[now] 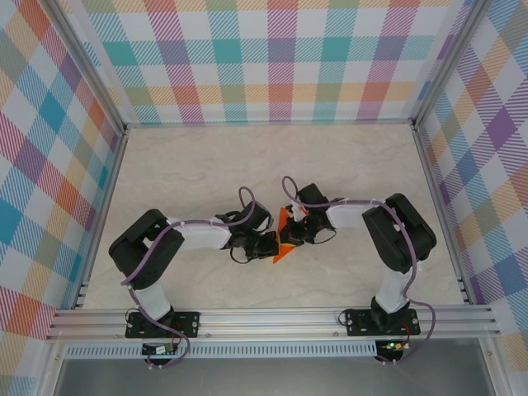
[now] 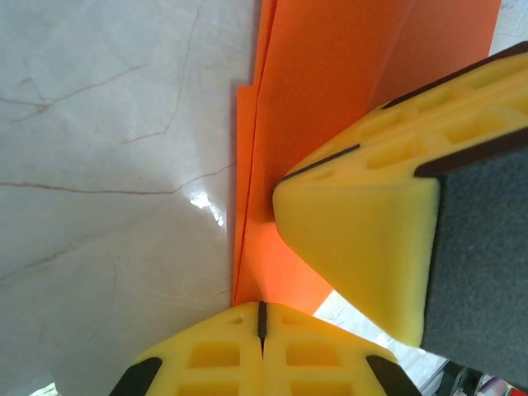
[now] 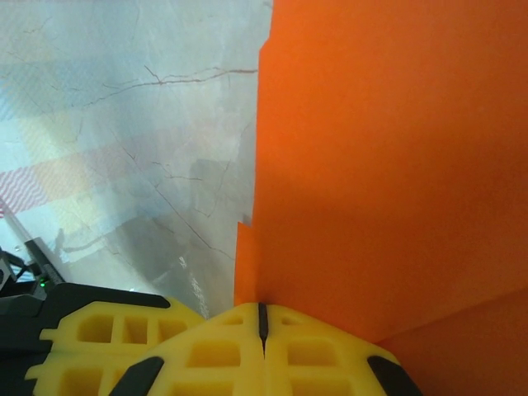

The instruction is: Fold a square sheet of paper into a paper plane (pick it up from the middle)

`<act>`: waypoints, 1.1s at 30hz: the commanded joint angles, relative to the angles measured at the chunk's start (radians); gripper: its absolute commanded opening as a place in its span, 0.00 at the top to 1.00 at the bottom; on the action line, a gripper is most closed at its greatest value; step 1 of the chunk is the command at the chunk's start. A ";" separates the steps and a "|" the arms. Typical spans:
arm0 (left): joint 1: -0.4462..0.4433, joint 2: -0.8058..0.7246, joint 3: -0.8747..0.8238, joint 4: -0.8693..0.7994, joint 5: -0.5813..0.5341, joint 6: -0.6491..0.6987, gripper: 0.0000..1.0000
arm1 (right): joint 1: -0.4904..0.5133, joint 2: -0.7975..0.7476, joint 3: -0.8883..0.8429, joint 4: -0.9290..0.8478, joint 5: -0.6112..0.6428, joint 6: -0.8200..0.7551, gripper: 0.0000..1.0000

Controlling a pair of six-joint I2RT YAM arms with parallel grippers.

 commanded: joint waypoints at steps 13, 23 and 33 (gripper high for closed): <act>-0.015 0.061 -0.067 -0.243 -0.045 0.036 1.00 | -0.266 0.153 0.176 0.001 0.125 -0.068 1.00; -0.015 0.050 -0.038 -0.216 -0.043 0.042 1.00 | -0.305 0.015 0.151 0.052 0.021 -0.072 1.00; -0.015 0.051 -0.003 -0.207 -0.032 0.040 1.00 | -0.079 -0.114 -0.025 0.089 0.053 0.002 1.00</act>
